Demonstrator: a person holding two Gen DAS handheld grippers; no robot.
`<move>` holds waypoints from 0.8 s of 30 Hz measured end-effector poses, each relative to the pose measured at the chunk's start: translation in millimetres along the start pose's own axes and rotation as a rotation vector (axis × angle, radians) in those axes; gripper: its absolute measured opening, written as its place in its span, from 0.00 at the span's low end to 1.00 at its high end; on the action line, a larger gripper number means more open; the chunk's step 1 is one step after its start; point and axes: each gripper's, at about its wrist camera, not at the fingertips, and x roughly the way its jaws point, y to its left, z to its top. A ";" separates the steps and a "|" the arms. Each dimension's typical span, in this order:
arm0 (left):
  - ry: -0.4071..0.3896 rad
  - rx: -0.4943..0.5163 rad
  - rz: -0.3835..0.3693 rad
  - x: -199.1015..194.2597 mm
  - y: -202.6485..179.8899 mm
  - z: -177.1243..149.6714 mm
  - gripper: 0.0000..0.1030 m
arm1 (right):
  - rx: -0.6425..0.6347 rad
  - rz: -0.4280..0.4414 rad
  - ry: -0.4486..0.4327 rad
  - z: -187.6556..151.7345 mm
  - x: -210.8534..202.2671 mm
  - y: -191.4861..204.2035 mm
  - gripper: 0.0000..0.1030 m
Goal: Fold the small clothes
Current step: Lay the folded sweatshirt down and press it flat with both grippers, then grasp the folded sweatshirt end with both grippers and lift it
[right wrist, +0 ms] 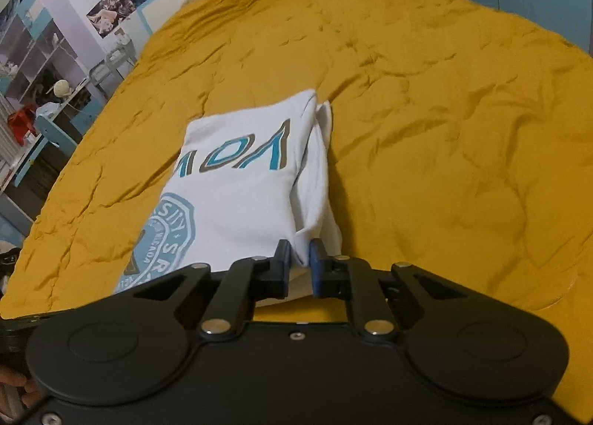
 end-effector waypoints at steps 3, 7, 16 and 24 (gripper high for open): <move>0.021 -0.003 0.010 8.2 2.4 -4.3 0.00 | 0.040 -0.010 0.034 -8.7 11.0 -11.3 0.10; 0.040 -0.018 0.003 15.7 8.3 -7.0 0.00 | 0.056 -0.021 0.057 -23.0 22.5 -19.8 0.10; 0.053 -0.008 0.012 12.5 6.1 -3.8 0.02 | 0.111 0.008 0.058 -20.2 21.9 -29.2 0.30; -0.034 -0.056 0.007 -26.7 9.8 15.2 0.06 | 0.088 0.044 -0.050 -0.5 9.8 -28.3 0.38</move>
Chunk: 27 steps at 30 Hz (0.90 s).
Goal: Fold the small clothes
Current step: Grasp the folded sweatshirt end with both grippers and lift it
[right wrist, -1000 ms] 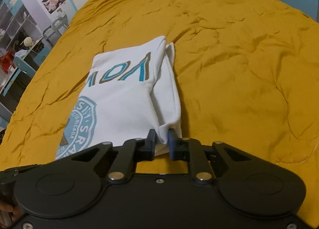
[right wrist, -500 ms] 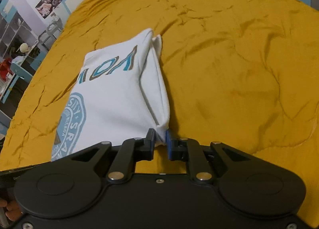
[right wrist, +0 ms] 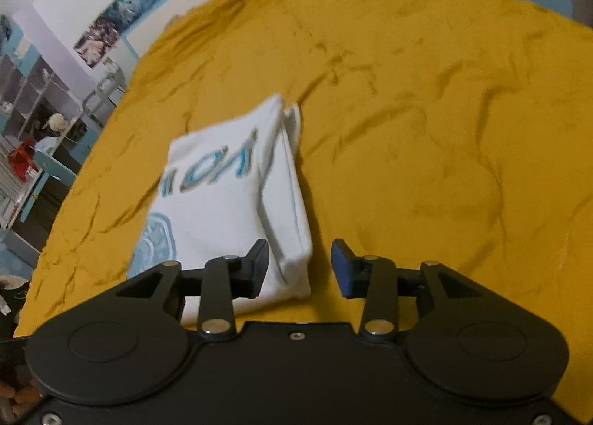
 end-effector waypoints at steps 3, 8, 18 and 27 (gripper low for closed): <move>-0.004 -0.035 -0.037 9.9 -3.8 9.0 0.07 | -0.035 -0.002 -0.012 6.0 10.5 11.1 0.38; 0.044 -0.067 -0.072 43.2 -13.2 11.1 0.08 | -0.076 -0.048 -0.021 16.3 44.1 22.6 0.38; 0.098 -0.074 -0.089 70.2 -5.9 12.5 0.14 | -0.029 -0.101 0.072 20.2 68.4 -2.7 0.09; -0.023 -0.223 -0.121 59.3 30.2 59.2 0.88 | 0.077 0.146 0.075 61.3 65.3 -23.2 0.52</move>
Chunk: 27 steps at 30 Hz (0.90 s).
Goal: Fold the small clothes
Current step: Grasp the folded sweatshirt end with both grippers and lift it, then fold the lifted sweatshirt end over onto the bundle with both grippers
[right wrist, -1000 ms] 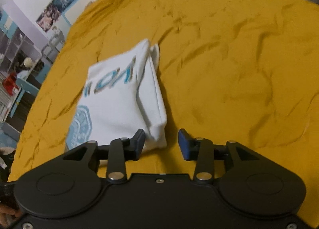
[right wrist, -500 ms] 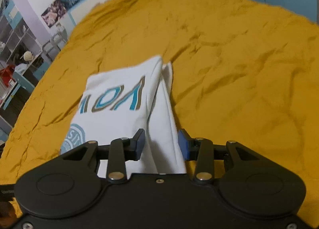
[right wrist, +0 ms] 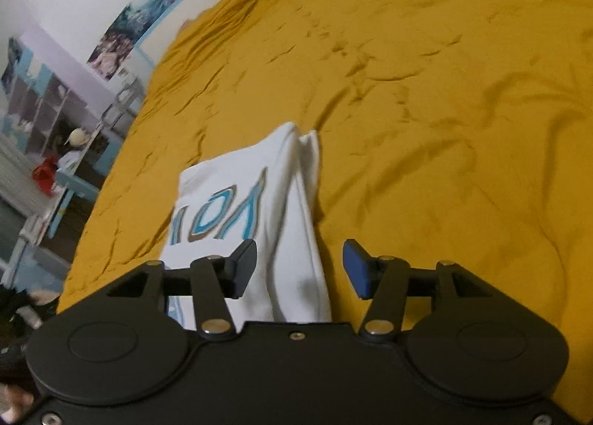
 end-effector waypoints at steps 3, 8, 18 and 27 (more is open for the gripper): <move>0.062 -0.065 -0.057 26.5 17.1 13.6 0.88 | 0.020 0.057 0.035 9.4 19.0 -6.1 0.57; 0.168 -0.124 -0.142 68.7 35.0 23.0 1.00 | 0.086 0.104 0.103 15.0 48.4 -20.6 0.70; 0.214 -0.092 -0.206 116.7 21.7 40.9 1.00 | 0.092 0.255 0.197 14.7 89.3 -8.3 0.73; 0.219 -0.139 -0.198 134.7 21.6 49.4 0.49 | 0.044 0.212 0.201 12.0 99.6 7.1 0.70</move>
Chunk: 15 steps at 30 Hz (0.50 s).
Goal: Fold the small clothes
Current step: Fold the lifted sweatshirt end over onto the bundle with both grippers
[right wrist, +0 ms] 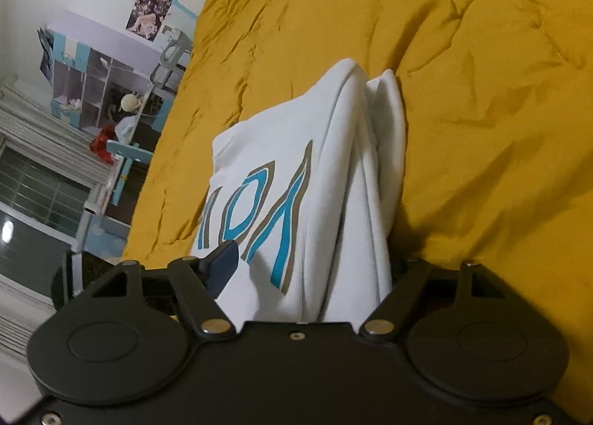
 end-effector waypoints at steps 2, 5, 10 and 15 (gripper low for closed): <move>-0.012 0.003 -0.007 -4.2 -1.8 -3.4 0.37 | -0.049 -0.051 0.006 0.8 1.7 6.8 0.54; -0.031 0.024 0.012 -7.4 -13.2 -4.1 0.28 | -0.074 -0.072 -0.003 1.9 -4.1 15.4 0.40; -0.047 0.064 0.031 -19.8 -36.0 0.7 0.23 | -0.106 -0.079 -0.033 10.2 -21.4 37.4 0.28; -0.107 0.106 0.026 -63.2 -51.9 4.9 0.23 | -0.169 -0.059 -0.060 17.5 -29.6 79.9 0.28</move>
